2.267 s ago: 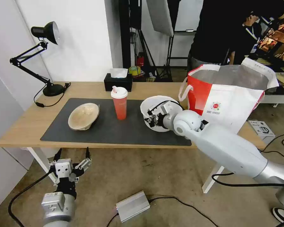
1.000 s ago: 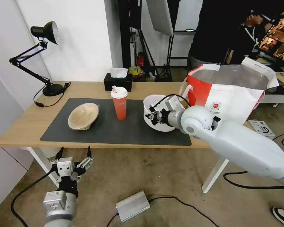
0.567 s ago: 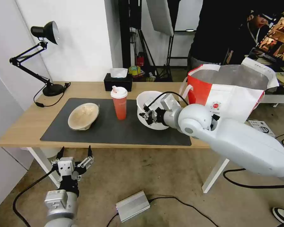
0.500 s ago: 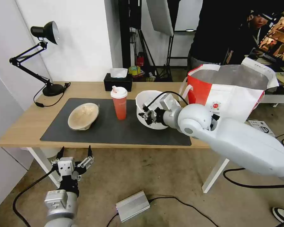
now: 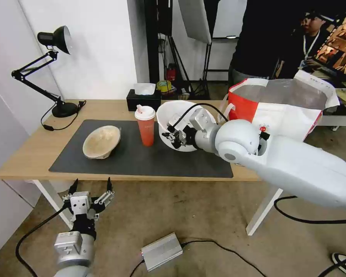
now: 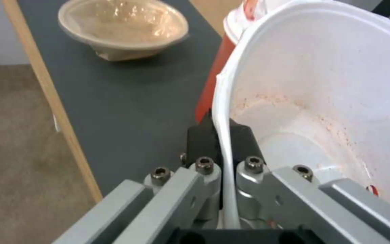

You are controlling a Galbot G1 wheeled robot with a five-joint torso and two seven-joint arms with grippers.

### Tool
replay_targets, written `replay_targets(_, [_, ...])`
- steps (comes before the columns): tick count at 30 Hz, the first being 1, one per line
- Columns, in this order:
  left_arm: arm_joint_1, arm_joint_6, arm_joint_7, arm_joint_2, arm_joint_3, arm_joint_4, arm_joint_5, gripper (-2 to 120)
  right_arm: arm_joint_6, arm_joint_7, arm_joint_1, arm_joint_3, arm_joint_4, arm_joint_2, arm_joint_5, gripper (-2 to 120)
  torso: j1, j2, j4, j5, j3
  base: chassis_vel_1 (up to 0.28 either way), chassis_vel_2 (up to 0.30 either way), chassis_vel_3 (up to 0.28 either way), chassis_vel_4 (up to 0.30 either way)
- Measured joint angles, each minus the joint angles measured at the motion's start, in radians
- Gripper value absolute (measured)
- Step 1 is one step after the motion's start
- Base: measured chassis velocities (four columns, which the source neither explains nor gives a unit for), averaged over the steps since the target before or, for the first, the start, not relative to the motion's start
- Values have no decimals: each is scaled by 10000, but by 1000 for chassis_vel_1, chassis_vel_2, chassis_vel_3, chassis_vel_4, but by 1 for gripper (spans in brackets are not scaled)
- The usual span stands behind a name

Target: Pick up the trash from the table and place it into the takeout bag.

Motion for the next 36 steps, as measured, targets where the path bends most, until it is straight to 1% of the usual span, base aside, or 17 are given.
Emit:
replay_targets(10, [31, 0, 0, 8, -3, -31, 12, 100, 1, -255, 1395, -352, 116, -357, 284, 0, -1, 1, 0, -1, 0, 0, 0, 0, 0])
replay_targets(20, [84, -8, 0, 27, -5, -143, 30, 100, 3, -749, 2620, -414, -429, -489, 351, 0, 0, 0, 0, -1, 0, 0, 0, 0, 0])
replay_targets(26, [125, -13, 1, 71, -23, -191, 30, 100, 4, -886, 2955, -404, -725, -533, 354, 0, 0, 0, 1, 0, 0, 0, 0, 0, 0])
replay_targets(36, [205, -18, 6, 136, -28, -263, 30, 100, 6, -1271, 3553, -235, -1123, -866, 371, 0, 0, 0, 0, 0, 0, 0, 0, 0, 0])
